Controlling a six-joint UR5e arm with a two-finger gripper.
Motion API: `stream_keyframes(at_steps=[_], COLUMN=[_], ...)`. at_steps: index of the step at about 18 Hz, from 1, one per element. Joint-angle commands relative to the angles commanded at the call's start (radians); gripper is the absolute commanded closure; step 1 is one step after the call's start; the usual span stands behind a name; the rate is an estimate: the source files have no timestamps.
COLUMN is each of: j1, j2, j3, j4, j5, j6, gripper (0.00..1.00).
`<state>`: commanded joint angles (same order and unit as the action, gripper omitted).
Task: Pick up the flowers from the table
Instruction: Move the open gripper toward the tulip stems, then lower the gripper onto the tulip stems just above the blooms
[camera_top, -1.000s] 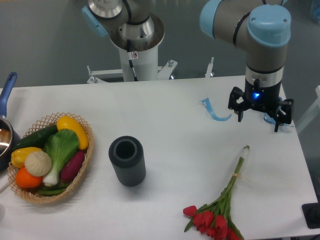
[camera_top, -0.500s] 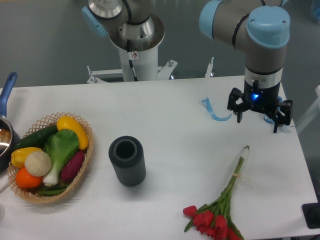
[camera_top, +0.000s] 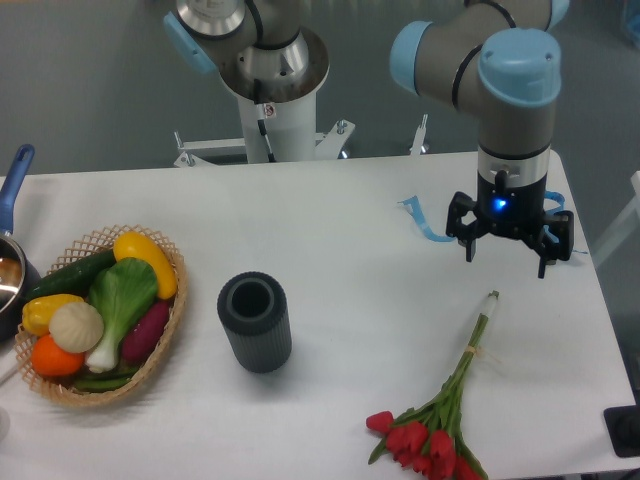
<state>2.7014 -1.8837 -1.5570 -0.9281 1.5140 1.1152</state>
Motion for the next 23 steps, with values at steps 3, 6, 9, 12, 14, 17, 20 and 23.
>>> stream_keyframes(at_steps=[3, 6, 9, 12, 14, 17, 20, 23], j1=[-0.006, -0.035, -0.051, -0.057, -0.074, -0.080, -0.095, -0.100], j2=[-0.017, -0.049, -0.080, -0.109, -0.133, -0.172, -0.210, -0.250], j3=[-0.002, -0.002, 0.005, 0.012, 0.020, 0.035, 0.043, 0.061], j4=[0.000, 0.000, 0.008, 0.035, 0.049, 0.061, 0.104, 0.112], j5=[-0.002, 0.000, 0.000, 0.002, 0.002, -0.002, -0.021, -0.023], j6=[-0.017, -0.061, -0.106, -0.172, -0.201, -0.199, -0.199, -0.198], gripper=[0.00, 0.00, 0.00, 0.00, 0.00, 0.00, 0.00, 0.00])
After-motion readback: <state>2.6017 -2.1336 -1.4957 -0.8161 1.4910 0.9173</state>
